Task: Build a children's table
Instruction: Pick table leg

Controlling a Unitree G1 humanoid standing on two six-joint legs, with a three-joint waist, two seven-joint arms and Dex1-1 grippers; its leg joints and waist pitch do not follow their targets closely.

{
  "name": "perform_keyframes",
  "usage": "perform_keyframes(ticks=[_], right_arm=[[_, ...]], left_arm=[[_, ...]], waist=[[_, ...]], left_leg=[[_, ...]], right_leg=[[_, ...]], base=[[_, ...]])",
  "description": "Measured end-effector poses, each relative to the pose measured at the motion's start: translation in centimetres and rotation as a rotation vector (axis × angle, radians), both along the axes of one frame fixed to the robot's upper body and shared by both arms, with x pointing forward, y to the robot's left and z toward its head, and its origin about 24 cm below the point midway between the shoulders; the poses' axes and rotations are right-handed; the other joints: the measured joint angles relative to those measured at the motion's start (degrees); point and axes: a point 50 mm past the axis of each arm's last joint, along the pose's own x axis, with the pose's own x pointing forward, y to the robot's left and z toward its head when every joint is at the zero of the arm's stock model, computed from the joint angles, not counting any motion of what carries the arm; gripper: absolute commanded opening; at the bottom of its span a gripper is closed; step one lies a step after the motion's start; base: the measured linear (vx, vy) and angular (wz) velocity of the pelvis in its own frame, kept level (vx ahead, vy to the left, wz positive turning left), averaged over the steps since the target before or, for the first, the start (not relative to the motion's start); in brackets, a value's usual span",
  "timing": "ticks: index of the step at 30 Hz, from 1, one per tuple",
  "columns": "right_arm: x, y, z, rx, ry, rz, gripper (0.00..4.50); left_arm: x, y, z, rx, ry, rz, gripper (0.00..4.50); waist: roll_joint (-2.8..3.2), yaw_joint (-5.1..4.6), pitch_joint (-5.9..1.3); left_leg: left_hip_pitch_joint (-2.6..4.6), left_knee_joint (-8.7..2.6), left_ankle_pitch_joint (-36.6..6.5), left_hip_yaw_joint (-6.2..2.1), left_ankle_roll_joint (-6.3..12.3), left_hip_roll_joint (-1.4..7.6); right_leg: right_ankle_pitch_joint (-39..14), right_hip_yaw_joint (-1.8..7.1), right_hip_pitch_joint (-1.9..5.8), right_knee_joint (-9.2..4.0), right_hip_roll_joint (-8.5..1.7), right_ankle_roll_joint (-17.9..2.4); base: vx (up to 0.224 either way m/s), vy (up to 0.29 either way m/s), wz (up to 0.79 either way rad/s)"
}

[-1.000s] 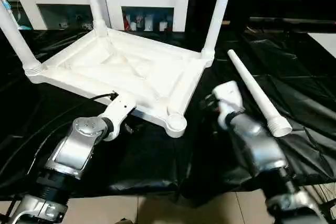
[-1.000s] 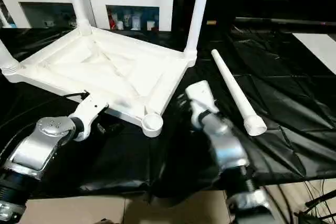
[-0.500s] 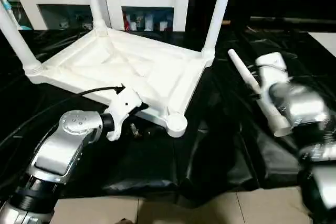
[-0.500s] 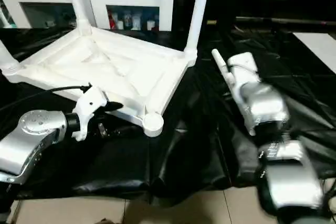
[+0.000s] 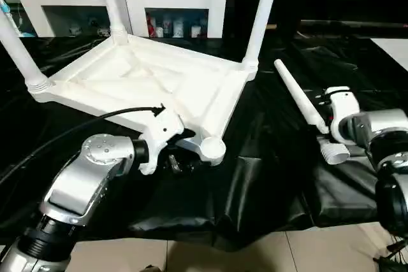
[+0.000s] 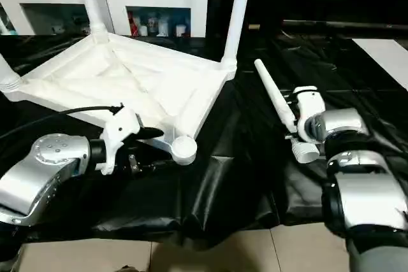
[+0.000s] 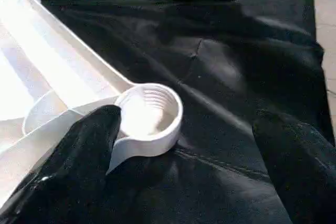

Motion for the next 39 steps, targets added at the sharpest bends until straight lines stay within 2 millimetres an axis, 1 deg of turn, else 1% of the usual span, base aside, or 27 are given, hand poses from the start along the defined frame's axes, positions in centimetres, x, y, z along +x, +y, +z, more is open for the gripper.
perform_keyframes(ticks=[1,3,4,5,8,10,11,12,13,16,20,26,29,31,39], right_arm=[[-0.2,-0.3,-0.3,0.000,0.009,-0.008,4.11],[-0.5,-0.5,-0.7,0.003,0.029,-0.017,4.08],[-0.5,-0.5,-0.8,0.005,0.034,-0.017,3.97],[-0.6,-0.5,-0.9,0.007,0.040,-0.015,3.70],[-0.7,-0.7,-1.0,-0.008,0.050,-0.004,3.60],[-0.8,-0.8,-1.0,-0.027,0.057,0.000,3.37],[-0.9,-0.9,-1.0,-0.035,0.060,0.001,3.37],[-0.9,-1.0,-1.1,-0.036,0.061,0.000,3.20],[-0.9,-1.0,-1.1,-0.036,0.062,-0.001,3.20],[-1.1,-1.1,-1.3,-0.035,0.067,-0.001,2.81],[-1.1,-1.2,-1.5,-0.034,0.072,0.004,2.51],[-1.1,-1.2,-1.4,-0.044,0.063,0.013,2.35],[-1.1,-1.2,-1.5,-0.044,0.063,0.016,2.06],[-1.1,-1.2,-1.5,-0.043,0.061,0.011,1.96],[-1.0,-1.2,-1.5,0.006,0.028,-0.027,1.93]], left_arm=[[0.0,0.0,0.0,0.001,0.001,-0.002,4.50],[0.0,-0.1,0.0,0.000,0.001,-0.002,4.50],[0.0,-0.1,0.0,0.000,0.001,-0.003,4.50],[-0.1,-0.1,0.0,-0.001,0.000,-0.004,4.50],[-0.1,-0.3,0.1,-0.006,-0.002,-0.010,4.50],[-0.2,-0.4,0.1,-0.008,0.000,-0.014,4.50],[-0.2,-0.4,0.0,-0.008,0.002,-0.016,4.50],[-0.2,-0.5,0.0,-0.007,0.003,-0.017,4.50],[-0.2,-0.5,0.0,-0.009,0.004,-0.018,4.50],[-0.2,-0.5,0.0,-0.013,0.007,-0.020,4.50],[-0.2,-0.6,0.0,-0.013,0.007,-0.017,4.50],[-0.2,-0.5,-0.1,-0.012,0.010,-0.012,4.50],[-0.2,-0.5,-0.1,-0.014,0.015,-0.013,4.50],[-0.2,-0.5,-0.1,-0.015,0.015,-0.013,4.50],[-0.2,-0.5,0.0,-0.014,0.012,-0.007,4.50]], waist=[[0.00,0.07,0.00],[0.00,0.09,0.00],[0.00,0.09,0.00],[0.00,0.09,0.00],[0.00,0.05,0.00],[0.00,0.05,0.00],[0.00,0.05,0.00],[0.00,0.05,0.00],[0.00,0.05,0.00],[0.00,0.05,0.00],[-0.03,0.07,0.00],[-0.08,0.08,-0.03],[-0.13,0.09,-0.06],[-0.15,0.11,-0.07],[-0.07,0.07,-0.06]], left_leg=[[-0.04,0.01,0.0,0.00,0.00,0.00],[-0.14,0.04,0.0,0.00,0.02,0.00],[-0.18,0.04,0.0,0.00,0.04,0.01],[-0.20,0.06,0.0,-0.01,0.05,0.02],[-0.26,0.07,0.0,-0.01,0.07,0.03],[-0.27,0.08,0.0,-0.01,0.07,0.03],[-0.27,0.08,0.0,-0.01,0.07,0.04],[-0.27,0.08,0.0,-0.01,0.07,0.04],[-0.28,0.08,0.0,-0.01,0.07,0.04],[-0.28,0.11,0.0,-0.01,0.08,0.04],[-0.30,0.14,0.0,-0.01,0.09,0.05],[-0.30,0.18,0.0,-0.01,0.10,0.06],[-0.30,0.22,0.0,-0.02,0.12,0.06],[-0.31,0.25,0.0,-0.02,0.13,0.06],[-0.31,0.34,0.0,-0.02,0.14,0.07]], right_leg=[[0.0,-0.01,0.00,0.00,0.00,0.0],[0.0,-0.01,-0.05,0.00,0.00,0.0],[0.0,-0.02,-0.08,0.00,0.00,0.0],[0.0,-0.04,-0.09,0.00,0.00,0.0],[0.0,-0.05,-0.13,0.00,0.00,0.0],[0.0,-0.06,-0.14,0.00,0.00,0.0],[0.0,-0.07,-0.15,0.00,0.00,0.0],[0.0,-0.07,-0.15,0.00,0.00,0.0],[0.0,-0.06,-0.15,0.00,0.00,0.0],[0.0,-0.07,-0.15,0.00,0.00,0.0],[0.0,-0.07,-0.15,0.01,0.00,0.0],[0.0,-0.07,-0.14,0.02,0.00,0.0],[0.0,-0.08,-0.13,0.02,0.00,0.0],[0.0,-0.08,-0.12,0.02,0.00,-0.1],[0.1,-0.08,-0.11,0.03,0.00,-0.2]], base=[[0.000,0.000,0.00],[0.000,0.000,0.00],[0.000,0.000,0.00],[0.000,0.000,0.00],[0.000,0.000,0.00],[0.000,0.000,0.00],[0.000,0.000,0.00],[0.000,0.000,0.00],[0.000,0.000,0.00],[0.000,0.000,0.00],[0.000,0.000,0.00],[0.000,0.000,0.00],[0.000,0.000,0.00],[0.000,0.000,0.00],[0.000,0.000,0.00]])
